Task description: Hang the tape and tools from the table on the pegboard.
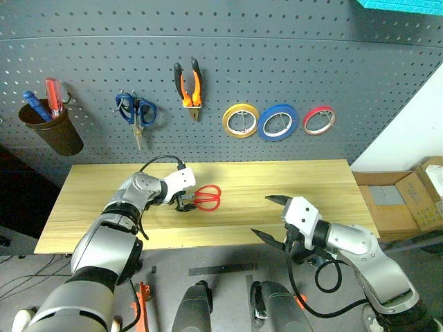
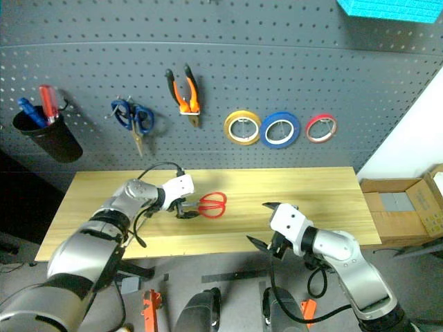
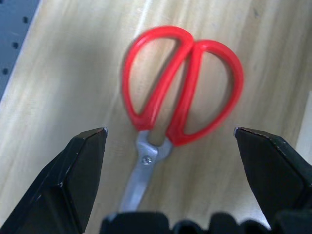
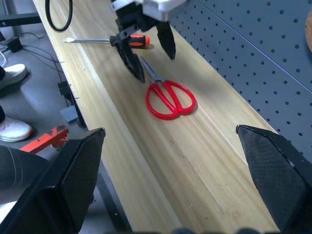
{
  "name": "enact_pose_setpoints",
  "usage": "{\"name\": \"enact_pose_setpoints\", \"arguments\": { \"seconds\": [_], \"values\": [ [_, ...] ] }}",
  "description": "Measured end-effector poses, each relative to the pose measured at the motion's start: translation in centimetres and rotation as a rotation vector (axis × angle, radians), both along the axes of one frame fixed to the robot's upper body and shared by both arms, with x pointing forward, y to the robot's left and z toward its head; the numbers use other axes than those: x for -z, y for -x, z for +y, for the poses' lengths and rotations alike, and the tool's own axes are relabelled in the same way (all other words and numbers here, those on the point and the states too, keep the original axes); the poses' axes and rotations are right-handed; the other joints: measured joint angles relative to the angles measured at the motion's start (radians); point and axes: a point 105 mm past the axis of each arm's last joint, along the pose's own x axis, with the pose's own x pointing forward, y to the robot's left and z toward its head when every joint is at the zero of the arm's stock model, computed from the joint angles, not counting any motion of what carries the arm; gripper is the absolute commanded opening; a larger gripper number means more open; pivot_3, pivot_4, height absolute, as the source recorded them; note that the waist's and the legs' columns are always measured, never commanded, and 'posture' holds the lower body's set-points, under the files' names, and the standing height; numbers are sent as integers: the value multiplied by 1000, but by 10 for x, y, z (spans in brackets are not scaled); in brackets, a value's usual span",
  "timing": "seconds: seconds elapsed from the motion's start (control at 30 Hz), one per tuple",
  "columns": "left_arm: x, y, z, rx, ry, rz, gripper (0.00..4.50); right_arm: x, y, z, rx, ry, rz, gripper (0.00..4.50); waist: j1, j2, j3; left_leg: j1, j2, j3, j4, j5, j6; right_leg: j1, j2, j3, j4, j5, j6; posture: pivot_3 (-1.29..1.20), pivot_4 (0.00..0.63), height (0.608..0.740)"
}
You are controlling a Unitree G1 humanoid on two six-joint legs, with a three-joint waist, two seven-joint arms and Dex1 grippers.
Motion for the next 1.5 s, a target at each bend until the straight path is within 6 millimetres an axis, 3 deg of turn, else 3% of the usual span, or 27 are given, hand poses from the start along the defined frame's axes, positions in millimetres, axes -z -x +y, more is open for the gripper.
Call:
{"name": "enact_pose_setpoints", "arguments": {
  "seconds": [0.47,0.83,1.1,1.5],
  "values": [
    [5,-4,-13,83,-101,-90,4484,0,-1,0,6,-9,11,4500,0,-2,12,-1,1,0,6,-1,2,1,-2,1,1,1,1,-86,273,740],
    [-21,-19,-14,51,-77,-179,4484,1,-1,-1,24,-13,13,4500,-1,-2,19,-2,1,0,7,-2,2,1,-2,0,1,1,1,-80,277,740],
    [-7,-13,-15,98,-139,-165,4484,0,-1,0,22,-18,10,4500,-2,-2,28,-2,8,0,7,-2,2,0,-3,1,1,1,1,-86,303,740],
    [-7,-13,-14,96,-151,-176,4484,-4,1,2,10,-21,1,4500,-2,-1,47,-3,10,1,7,-2,1,0,-2,0,1,1,1,-75,312,740]
  ]
}}
